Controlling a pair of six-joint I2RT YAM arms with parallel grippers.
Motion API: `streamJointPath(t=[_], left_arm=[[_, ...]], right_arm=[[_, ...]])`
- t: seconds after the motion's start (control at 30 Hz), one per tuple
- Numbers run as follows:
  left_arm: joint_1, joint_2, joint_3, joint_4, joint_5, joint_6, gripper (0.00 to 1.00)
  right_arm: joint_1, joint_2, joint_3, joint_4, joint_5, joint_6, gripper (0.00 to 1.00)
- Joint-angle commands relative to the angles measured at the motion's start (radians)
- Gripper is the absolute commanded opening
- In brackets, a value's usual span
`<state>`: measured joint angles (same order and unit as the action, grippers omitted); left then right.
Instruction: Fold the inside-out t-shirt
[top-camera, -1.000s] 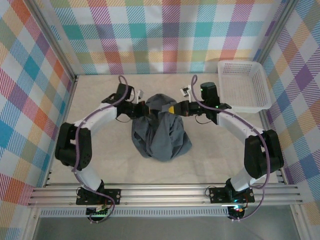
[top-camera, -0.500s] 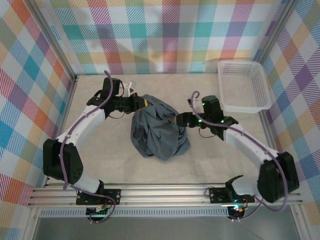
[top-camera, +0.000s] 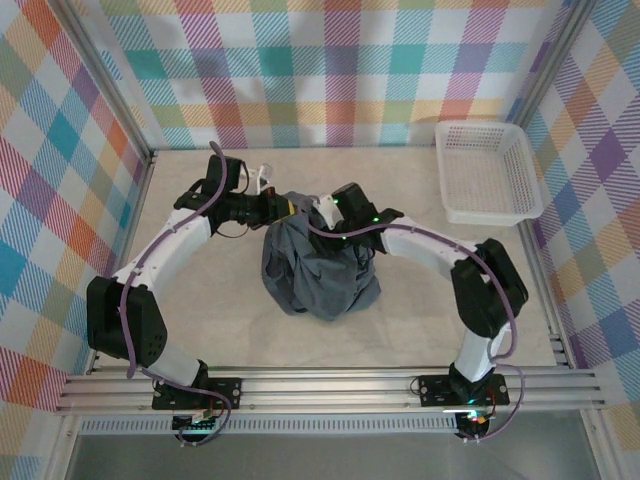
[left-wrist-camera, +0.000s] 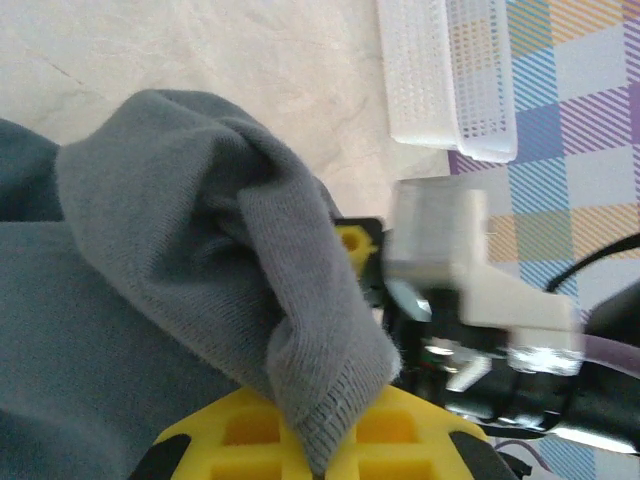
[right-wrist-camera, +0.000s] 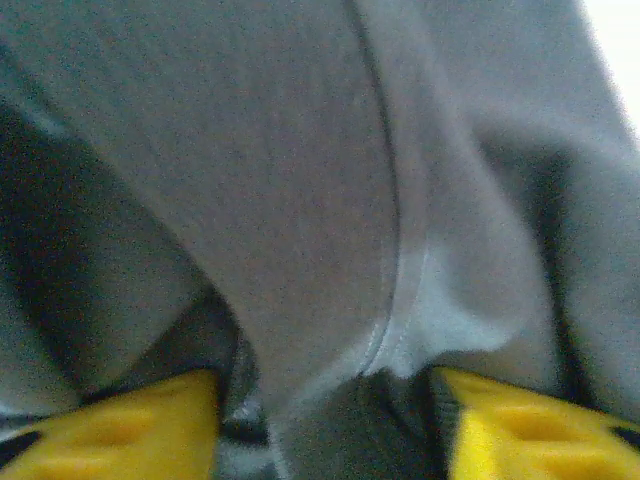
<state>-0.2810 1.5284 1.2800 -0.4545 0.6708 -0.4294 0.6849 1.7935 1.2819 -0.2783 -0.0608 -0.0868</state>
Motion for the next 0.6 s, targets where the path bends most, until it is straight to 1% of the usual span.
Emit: streamJointPath(t=[0.0,0.03,0.1,0.13,0.17,0.2,0.23,0.3,0.37,0.47,0.53,0.57], left_arm=[[-0.011,-0.024,0.03,-0.043,-0.048,0.026,0.0],[-0.01,-0.024,0.029,-0.051,-0.061,0.033,0.0],[-0.009,-0.02,0.022,-0.058,-0.078,0.044,0.0],[-0.009,-0.02,0.016,-0.06,-0.079,0.049,0.0],[-0.008,-0.015,0.014,-0.061,-0.078,0.05,0.0],[-0.007,-0.011,0.012,-0.061,-0.076,0.054,0.0],[-0.007,-0.007,0.012,-0.064,-0.078,0.058,0.0],[-0.006,-0.002,0.015,-0.074,-0.096,0.068,0.0],[-0.006,0.004,0.019,-0.094,-0.133,0.09,0.0],[-0.001,0.024,0.032,-0.151,-0.243,0.143,0.0],[0.002,0.04,0.048,-0.194,-0.323,0.18,0.07],[0.004,0.041,0.057,-0.205,-0.333,0.196,0.14]], right_arm=[[0.004,-0.012,0.06,-0.042,0.088,-0.021,0.34],[0.003,-0.016,0.067,-0.054,0.104,0.012,0.26],[0.004,-0.034,0.069,-0.082,0.085,-0.003,0.18],[0.004,-0.048,0.064,-0.095,0.066,-0.004,0.16],[0.003,-0.065,0.054,-0.104,0.052,-0.038,0.11],[0.003,-0.085,0.038,-0.106,0.046,-0.04,0.04],[0.002,-0.104,0.024,-0.107,0.045,-0.037,0.0],[0.002,-0.145,0.011,-0.116,0.029,-0.025,0.0],[-0.001,-0.202,0.021,-0.133,-0.045,-0.021,0.0],[-0.03,-0.286,0.073,-0.148,-0.186,0.072,0.0],[-0.08,-0.338,0.117,-0.132,-0.304,0.155,0.0],[-0.098,-0.357,0.126,-0.113,-0.337,0.192,0.0]])
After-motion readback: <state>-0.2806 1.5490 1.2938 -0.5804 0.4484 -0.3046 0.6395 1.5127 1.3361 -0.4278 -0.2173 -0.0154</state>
